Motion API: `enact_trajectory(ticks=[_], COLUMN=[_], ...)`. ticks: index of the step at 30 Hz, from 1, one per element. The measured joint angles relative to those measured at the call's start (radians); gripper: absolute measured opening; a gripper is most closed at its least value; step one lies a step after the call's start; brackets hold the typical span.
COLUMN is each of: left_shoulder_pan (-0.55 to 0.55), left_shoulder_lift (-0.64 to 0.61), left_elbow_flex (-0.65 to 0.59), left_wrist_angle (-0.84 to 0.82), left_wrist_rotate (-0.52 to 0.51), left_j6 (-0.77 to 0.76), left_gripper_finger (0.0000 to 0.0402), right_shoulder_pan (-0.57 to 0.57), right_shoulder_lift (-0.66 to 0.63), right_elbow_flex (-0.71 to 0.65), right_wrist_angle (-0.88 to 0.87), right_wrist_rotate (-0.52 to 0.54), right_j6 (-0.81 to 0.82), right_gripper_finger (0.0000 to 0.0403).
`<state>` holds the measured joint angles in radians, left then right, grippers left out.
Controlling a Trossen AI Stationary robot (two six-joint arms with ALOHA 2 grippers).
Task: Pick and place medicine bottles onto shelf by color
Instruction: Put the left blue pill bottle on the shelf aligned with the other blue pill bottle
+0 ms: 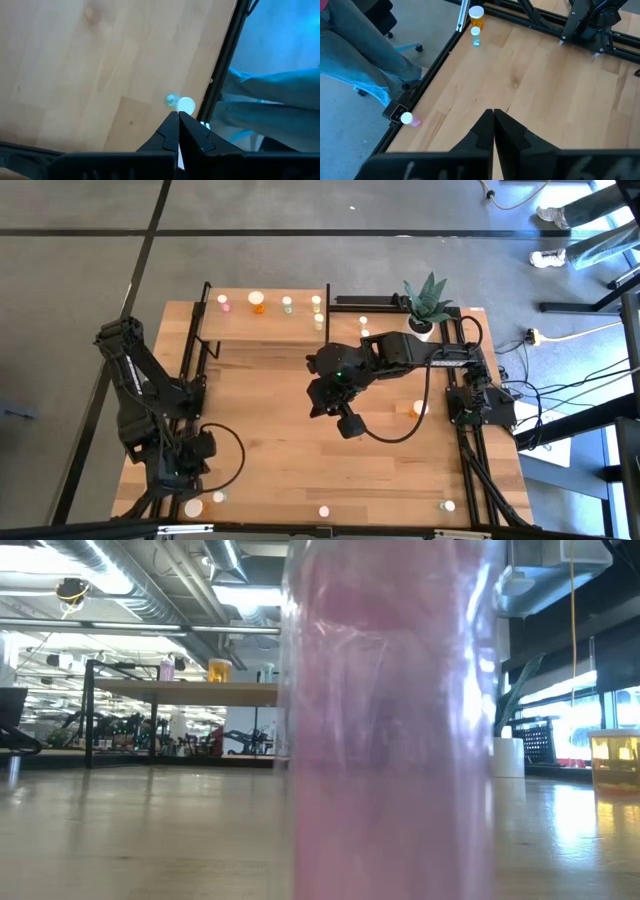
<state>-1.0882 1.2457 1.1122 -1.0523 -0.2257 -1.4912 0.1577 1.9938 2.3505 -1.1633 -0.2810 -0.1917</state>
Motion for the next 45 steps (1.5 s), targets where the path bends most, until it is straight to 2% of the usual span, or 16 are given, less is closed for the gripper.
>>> enact_trajectory(ticks=[3, 6, 12, 19, 25, 29, 45], left_shoulder_pan=[0.000, 0.000, -0.015, -0.048, -0.071, -0.074, -0.074], left_shoulder_lift=[0.000, 0.000, 0.014, 0.098, 0.160, 0.200, 0.381], left_elbow_flex=[0.000, 0.000, 0.000, 0.000, 0.000, 0.000, 0.000], left_wrist_angle=[0.025, 0.037, 0.054, 0.082, 0.114, 0.150, 0.243], left_wrist_rotate=[-0.002, -0.006, -0.027, -0.048, -0.046, -0.050, -0.044], left_j6=[-0.001, 0.000, -0.020, -0.020, -0.019, -0.017, 0.000], left_gripper_finger=[0.0007, 0.0031, 0.0114, 0.0215, 0.0282, 0.0298, 0.0294], right_shoulder_pan=[0.000, 0.000, 0.000, 0.000, 0.000, 0.000, 0.000], right_shoulder_lift=[0.000, 0.000, 0.000, 0.000, 0.000, 0.000, 0.000], right_elbow_flex=[0.000, 0.000, 0.000, 0.000, 0.000, 0.000, 0.000], right_wrist_angle=[0.000, 0.000, 0.000, 0.001, 0.002, 0.002, 0.004], right_wrist_rotate=[0.000, 0.000, 0.000, 0.000, 0.000, 0.000, 0.000], right_j6=[0.000, 0.000, 0.000, 0.000, 0.000, 0.000, 0.000], right_gripper_finger=[0.0014, 0.0014, 0.0014, 0.0014, 0.0014, 0.0014, 0.0014])
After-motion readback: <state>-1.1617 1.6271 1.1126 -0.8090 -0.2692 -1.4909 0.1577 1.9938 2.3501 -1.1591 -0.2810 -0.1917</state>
